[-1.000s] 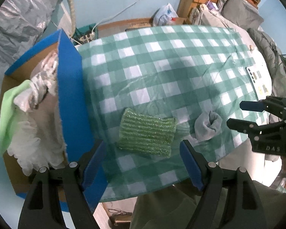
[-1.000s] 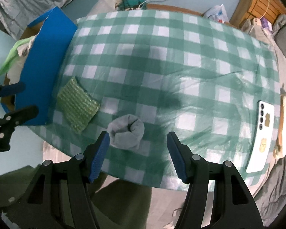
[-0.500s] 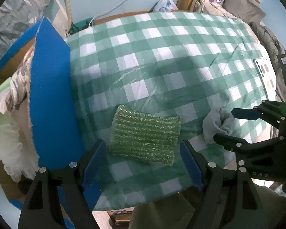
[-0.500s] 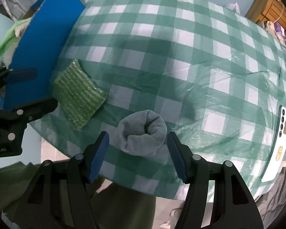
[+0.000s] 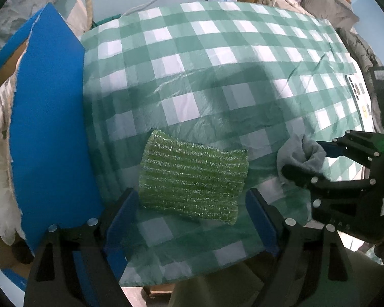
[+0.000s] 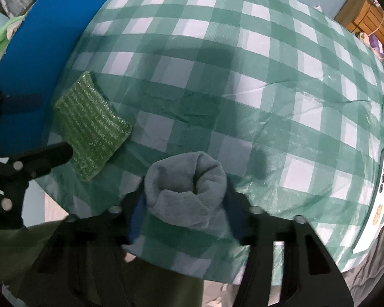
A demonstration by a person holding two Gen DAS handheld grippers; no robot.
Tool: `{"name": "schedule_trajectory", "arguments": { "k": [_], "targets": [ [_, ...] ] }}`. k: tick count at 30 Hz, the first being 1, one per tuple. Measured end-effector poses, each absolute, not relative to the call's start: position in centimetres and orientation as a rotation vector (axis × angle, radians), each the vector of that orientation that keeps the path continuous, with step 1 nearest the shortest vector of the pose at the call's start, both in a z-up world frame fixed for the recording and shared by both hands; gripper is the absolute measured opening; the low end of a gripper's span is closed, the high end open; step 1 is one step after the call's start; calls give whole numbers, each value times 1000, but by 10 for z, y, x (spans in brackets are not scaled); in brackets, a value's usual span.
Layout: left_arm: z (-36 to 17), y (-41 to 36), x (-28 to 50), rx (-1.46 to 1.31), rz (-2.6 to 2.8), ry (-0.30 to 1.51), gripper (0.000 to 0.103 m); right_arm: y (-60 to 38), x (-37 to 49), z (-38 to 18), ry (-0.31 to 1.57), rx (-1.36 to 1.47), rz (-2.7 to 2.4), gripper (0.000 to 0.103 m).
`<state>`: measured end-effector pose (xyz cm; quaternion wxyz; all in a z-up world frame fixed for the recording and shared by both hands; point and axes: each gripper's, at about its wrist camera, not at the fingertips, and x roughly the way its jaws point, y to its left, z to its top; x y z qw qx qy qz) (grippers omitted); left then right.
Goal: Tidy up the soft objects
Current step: 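Move both grippers back over the table toward the green mesh scrubber, then close the left gripper on the green mesh scrubber while the right closes on the grey sock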
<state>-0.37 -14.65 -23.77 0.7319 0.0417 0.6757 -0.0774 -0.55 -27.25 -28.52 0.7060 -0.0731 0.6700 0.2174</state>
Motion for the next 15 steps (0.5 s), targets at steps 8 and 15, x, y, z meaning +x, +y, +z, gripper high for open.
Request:
{"name": "schedule_trajectory", "arguments": {
  "k": [8, 15],
  "targets": [
    [-251, -147, 1, 91, -170, 1513, 88, -280, 11, -275, 1449, -151, 456, 25],
    [-267, -148, 5, 120, -162, 1543, 89, -294, 23, -272, 1451, -105, 435, 25]
  ]
}}
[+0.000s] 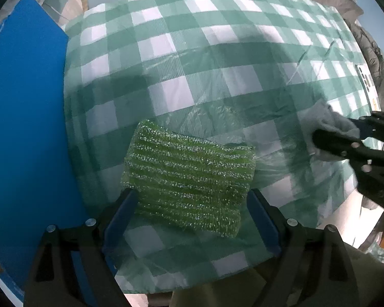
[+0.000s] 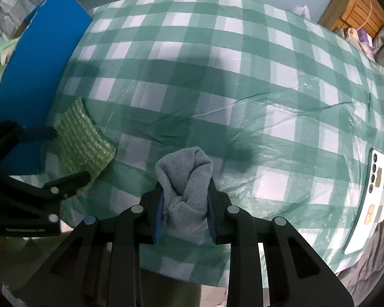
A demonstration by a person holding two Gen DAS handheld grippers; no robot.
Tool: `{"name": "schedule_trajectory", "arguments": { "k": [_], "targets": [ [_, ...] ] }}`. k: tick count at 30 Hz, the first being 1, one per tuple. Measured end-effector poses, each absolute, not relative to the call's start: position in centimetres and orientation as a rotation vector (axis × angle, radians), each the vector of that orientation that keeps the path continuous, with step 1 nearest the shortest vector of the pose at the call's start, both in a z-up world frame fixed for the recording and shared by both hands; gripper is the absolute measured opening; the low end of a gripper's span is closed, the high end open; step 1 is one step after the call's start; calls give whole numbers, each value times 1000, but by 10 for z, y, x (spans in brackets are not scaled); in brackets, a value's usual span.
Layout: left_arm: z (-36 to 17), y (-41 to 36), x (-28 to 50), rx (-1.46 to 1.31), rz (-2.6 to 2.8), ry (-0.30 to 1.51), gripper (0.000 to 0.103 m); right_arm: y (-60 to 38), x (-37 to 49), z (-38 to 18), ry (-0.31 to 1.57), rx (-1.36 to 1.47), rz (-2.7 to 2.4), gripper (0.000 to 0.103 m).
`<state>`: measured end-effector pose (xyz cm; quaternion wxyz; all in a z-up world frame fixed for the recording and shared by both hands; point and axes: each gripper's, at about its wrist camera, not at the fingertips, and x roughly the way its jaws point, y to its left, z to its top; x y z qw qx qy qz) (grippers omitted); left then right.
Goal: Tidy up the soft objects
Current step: 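Close the left gripper on the green mesh scrubber while the right closes on the grey sock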
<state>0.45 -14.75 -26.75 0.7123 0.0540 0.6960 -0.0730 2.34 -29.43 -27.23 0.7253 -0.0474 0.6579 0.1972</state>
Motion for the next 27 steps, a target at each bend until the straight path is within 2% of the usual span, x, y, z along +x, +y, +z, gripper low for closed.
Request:
{"name": "schedule_trajectory", "arguments": {
  "k": [14, 17, 20, 22, 23, 25, 26, 27],
  "targets": [
    [-277, -164, 12, 229, -135, 1521, 88, -296, 12, -248, 1421, -82, 443, 25],
    [-283, -184, 9, 231, -133, 1519, 85, -295, 12, -247, 1423, -84, 439, 25],
    [-280, -189, 6, 232, -132, 1508, 74, -295, 12, -245, 1421, -80, 441, 25],
    [-277, -189, 1, 233, -133, 1505, 58, -296, 12, -243, 1417, -79, 443, 25],
    [-276, -189, 1, 236, -132, 1505, 54, -296, 12, -241, 1414, -80, 444, 25],
    [-275, -192, 0, 251, -130, 1501, 39, -298, 12, -239, 1411, -81, 446, 26],
    [-274, -193, 0, 260, -125, 1500, 27, -298, 13, -238, 1410, -80, 446, 25],
    [-274, -192, 1, 266, -122, 1502, 22, -299, 13, -237, 1409, -79, 447, 25]
  ]
}}
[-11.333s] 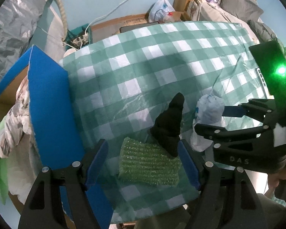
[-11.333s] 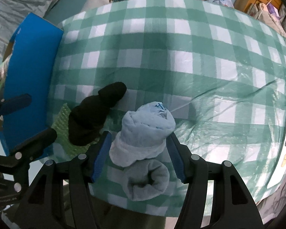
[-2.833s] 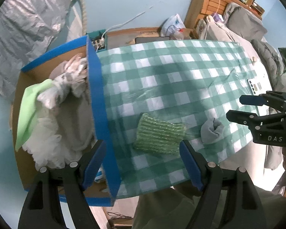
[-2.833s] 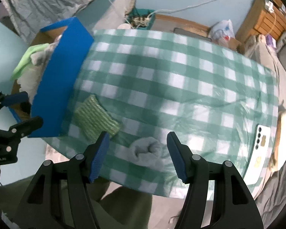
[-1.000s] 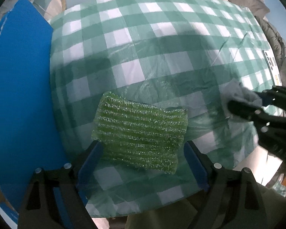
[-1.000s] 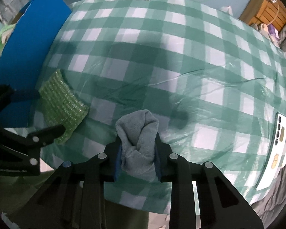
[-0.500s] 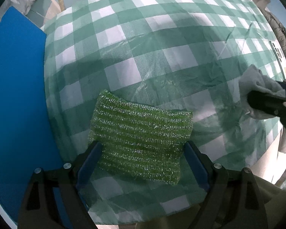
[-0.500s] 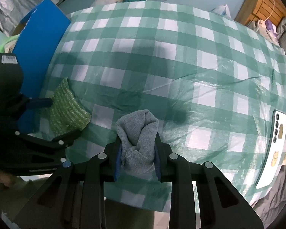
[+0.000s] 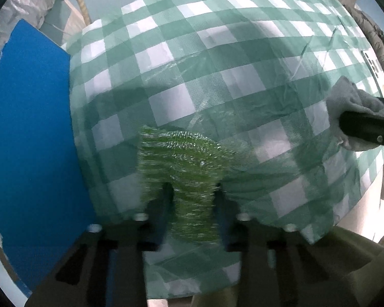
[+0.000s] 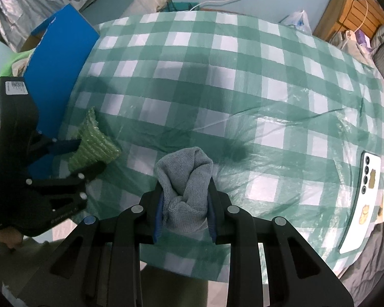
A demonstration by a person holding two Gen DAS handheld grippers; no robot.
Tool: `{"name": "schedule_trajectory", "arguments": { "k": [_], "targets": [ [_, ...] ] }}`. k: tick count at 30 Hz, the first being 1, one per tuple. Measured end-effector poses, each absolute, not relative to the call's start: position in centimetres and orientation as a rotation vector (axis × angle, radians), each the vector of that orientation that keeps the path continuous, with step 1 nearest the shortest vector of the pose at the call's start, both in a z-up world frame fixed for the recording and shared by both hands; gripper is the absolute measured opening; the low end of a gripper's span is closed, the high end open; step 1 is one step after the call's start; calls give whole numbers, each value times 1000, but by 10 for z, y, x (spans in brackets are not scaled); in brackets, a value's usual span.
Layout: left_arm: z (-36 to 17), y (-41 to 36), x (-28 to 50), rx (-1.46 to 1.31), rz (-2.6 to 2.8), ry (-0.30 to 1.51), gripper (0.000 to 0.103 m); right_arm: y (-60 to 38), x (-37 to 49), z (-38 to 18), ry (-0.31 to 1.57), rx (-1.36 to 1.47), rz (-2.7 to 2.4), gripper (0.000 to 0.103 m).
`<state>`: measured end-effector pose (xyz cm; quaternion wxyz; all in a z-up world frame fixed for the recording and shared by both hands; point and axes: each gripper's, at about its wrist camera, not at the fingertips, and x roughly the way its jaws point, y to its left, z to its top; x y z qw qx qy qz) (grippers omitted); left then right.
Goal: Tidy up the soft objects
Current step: 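Close the left gripper on the green mesh scrubber while the right closes on the grey sock, then carry the green scrubber and grey sock over the cardboard box with both grippers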
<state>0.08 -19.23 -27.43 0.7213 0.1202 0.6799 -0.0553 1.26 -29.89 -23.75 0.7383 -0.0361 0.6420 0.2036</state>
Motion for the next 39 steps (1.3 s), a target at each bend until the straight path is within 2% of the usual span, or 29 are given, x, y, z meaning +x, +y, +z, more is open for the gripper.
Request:
{"name": "schedule_trajectory", "arguments": {
  "k": [5, 21, 30, 39],
  "targets": [
    [-270, -187, 1, 225, -119, 1507, 18, -298, 13, -232, 1398, -81, 458, 25],
    [-203, -172, -8, 107, -94, 1393, 18, -277, 22, -195, 1350, -103, 501, 25],
    [-156, -121, -7, 30, -64, 1332, 18, -249, 29, -170, 1311, -115, 549, 26],
    [-132, -85, -6, -23, -3, 1280, 18, -215, 35, -149, 1265, -144, 612, 26]
  ]
}}
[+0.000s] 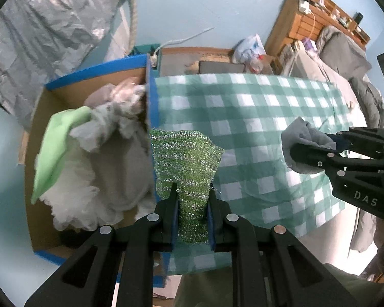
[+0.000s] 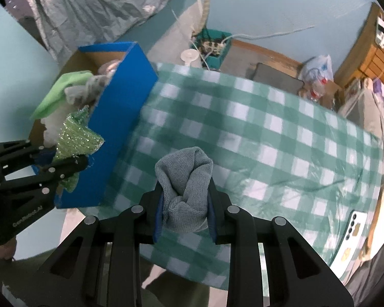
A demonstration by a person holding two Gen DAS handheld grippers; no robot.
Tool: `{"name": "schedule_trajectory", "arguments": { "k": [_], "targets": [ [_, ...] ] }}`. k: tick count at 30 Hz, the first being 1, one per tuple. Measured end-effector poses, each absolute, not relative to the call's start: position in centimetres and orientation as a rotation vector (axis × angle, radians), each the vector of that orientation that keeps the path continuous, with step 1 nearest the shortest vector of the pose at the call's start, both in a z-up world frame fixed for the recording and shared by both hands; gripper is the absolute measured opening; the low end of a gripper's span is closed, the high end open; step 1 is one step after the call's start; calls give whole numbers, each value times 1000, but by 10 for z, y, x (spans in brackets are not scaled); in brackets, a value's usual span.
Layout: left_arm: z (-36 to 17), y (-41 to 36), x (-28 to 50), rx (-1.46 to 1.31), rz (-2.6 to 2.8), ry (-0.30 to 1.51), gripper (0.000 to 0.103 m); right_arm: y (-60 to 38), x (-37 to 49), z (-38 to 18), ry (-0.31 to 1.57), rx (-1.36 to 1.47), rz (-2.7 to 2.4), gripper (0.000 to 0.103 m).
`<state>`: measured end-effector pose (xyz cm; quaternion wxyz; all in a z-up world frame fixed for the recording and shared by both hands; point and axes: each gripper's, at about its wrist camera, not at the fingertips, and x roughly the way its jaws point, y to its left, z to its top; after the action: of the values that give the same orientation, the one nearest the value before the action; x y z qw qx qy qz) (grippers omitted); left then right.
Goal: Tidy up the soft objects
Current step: 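Carry the green scrubber and grey sock over the cardboard box with both grippers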
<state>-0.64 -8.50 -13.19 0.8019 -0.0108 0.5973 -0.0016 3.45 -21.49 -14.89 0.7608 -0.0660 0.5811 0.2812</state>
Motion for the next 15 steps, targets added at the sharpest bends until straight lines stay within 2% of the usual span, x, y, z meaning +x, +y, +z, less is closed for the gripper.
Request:
{"name": "schedule_trajectory", "arguments": {
  "k": [15],
  "targets": [
    [-121, -31, -24, -89, 100, 1259, 18, -152, 35, -127, 1215, -195, 716, 26]
  ]
}}
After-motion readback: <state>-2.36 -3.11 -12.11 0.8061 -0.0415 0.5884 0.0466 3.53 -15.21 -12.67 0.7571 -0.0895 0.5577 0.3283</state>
